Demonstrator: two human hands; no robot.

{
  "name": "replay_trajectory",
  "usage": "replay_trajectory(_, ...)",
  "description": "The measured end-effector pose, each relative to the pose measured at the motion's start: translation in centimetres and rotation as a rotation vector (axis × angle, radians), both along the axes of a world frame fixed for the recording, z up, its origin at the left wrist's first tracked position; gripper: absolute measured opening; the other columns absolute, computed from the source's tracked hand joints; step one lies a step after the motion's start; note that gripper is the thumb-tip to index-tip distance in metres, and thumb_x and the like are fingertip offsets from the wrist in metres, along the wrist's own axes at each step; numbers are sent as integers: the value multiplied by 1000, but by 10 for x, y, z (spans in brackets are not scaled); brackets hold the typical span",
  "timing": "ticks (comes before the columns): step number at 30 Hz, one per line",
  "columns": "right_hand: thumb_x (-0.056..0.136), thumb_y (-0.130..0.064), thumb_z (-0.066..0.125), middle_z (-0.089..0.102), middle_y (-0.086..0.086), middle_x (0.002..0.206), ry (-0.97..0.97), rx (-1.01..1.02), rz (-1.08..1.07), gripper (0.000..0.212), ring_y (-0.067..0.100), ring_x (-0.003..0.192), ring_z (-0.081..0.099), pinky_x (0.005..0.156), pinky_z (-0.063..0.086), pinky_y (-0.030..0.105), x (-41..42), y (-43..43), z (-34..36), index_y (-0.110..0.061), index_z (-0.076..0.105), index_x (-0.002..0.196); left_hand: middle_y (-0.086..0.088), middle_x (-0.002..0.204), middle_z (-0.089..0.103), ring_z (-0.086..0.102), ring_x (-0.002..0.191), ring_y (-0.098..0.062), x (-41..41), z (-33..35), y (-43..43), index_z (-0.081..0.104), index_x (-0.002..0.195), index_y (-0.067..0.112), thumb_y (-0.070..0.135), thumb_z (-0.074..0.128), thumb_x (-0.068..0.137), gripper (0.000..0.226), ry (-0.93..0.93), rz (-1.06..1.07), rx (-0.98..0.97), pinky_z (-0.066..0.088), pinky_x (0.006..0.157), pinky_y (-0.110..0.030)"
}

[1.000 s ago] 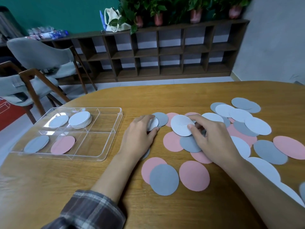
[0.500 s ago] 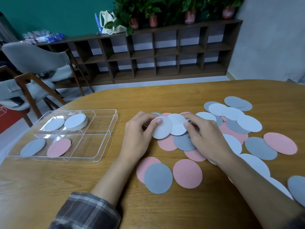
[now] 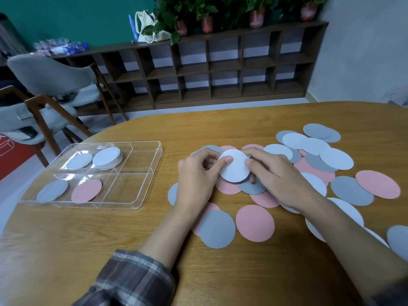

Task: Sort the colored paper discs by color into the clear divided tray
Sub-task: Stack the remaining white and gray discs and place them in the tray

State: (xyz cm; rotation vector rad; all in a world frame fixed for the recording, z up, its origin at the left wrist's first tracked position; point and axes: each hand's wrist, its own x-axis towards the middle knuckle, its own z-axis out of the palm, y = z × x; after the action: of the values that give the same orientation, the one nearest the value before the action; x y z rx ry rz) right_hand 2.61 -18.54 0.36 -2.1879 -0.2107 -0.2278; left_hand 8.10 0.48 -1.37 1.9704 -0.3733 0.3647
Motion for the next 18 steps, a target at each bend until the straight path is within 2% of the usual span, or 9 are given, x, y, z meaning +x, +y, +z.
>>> replay_trajectory(3, 103, -25, 55, 64, 2, 75, -34, -92, -18, 23, 14, 69, 55, 59, 40, 29, -1, -7, -3, -34, 64, 122, 10, 69, 72, 64, 64, -2, -8, 4, -6, 77, 81, 15, 30, 85, 87, 18, 19, -27, -16, 45, 63, -10)
replay_trajectory(5, 102, -23, 57, 62, 4, 73, -21, -110, -27, 19, 14, 65, 52, 59, 38, 28, -6, -15, -5, -33, 65, 117, 11, 68, 70, 63, 62, 0, -14, 4, -12, 75, 80, 15, 28, 82, 90, 18, 45, -90, 3, 45, 63, -10)
replay_trajectory(9, 100, -21, 59, 56, 2, 68, 11, -135, -97, 17, 8, 62, 45, 61, 36, 28, -25, -49, 1, -37, 62, 101, 3, 78, 73, 68, 62, -6, -19, 2, -21, 77, 96, 17, 33, 77, 95, 17, 117, -232, 88, 54, 62, -20)
replay_trajectory(11, 100, -18, 60, 53, -1, 65, 0, -117, -148, 20, 8, 60, 43, 57, 34, 21, -35, -70, 6, -39, 61, 97, 6, 85, 73, 64, 69, -1, -19, 1, -29, 77, 101, 17, 35, 77, 94, 19, 66, -258, 202, 48, 65, -13)
replay_trajectory(13, 100, -18, 60, 53, -7, 62, -2, -104, -192, 21, 10, 59, 44, 54, 34, 21, -44, -90, 9, -39, 62, 96, 11, 94, 74, 62, 79, 5, -22, 2, -40, 77, 103, 19, 35, 76, 94, 19, 14, -306, 301, 44, 71, -11)
replay_trajectory(16, 100, -20, 60, 67, 4, 72, 1, -135, -258, 15, 21, 69, 55, 57, 36, 19, -55, -113, 6, -34, 65, 102, 16, 106, 71, 61, 98, -2, -28, 0, -62, 76, 108, 26, 45, 76, 90, 26, -47, -406, 430, 50, 85, -25)
replay_trajectory(18, 100, -18, 60, 63, 9, 69, -36, -125, -307, 13, 21, 68, 56, 58, 36, 17, -61, -119, 3, -30, 66, 102, 19, 118, 69, 58, 108, -4, -32, 0, -72, 74, 114, 31, 52, 78, 85, 37, -83, -457, 517, 48, 94, -26)
